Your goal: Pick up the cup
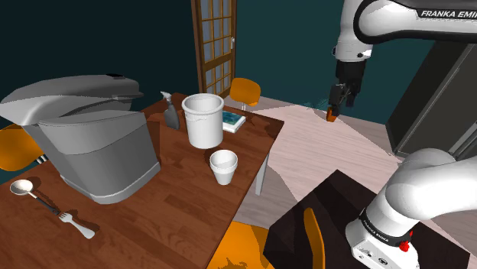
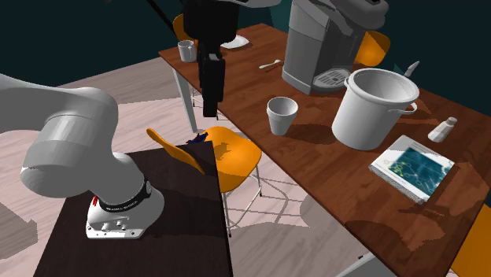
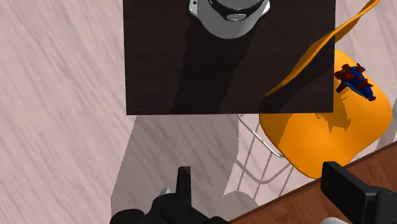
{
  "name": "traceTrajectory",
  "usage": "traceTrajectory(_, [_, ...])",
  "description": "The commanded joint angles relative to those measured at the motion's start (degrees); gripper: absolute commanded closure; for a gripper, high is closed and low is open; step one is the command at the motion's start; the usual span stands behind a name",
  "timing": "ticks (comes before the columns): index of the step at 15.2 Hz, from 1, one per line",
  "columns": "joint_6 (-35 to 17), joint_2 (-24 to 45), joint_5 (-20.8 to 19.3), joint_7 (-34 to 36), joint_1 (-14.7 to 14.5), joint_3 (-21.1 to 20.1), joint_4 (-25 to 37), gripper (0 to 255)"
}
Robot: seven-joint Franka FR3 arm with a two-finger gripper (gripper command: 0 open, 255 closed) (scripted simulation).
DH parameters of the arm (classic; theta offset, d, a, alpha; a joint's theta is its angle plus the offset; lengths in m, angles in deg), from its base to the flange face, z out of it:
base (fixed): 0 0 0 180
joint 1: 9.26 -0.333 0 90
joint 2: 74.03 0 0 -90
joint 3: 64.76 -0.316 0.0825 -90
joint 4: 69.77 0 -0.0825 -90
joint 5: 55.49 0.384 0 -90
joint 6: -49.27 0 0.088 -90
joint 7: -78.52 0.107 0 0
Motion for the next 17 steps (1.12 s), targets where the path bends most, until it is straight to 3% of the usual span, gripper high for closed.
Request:
traceTrajectory(1, [0.0, 0.0, 0.0, 0.0, 0.0, 0.0, 0.0, 0])
traceTrajectory(9, [-13.49, 11.15, 5.17, 5.54, -2.31, -3.64, -2.19, 0])
traceTrajectory(17, [-25.89, 25.73, 9.0, 9.94, -4.49, -7.0, 0.58, 0])
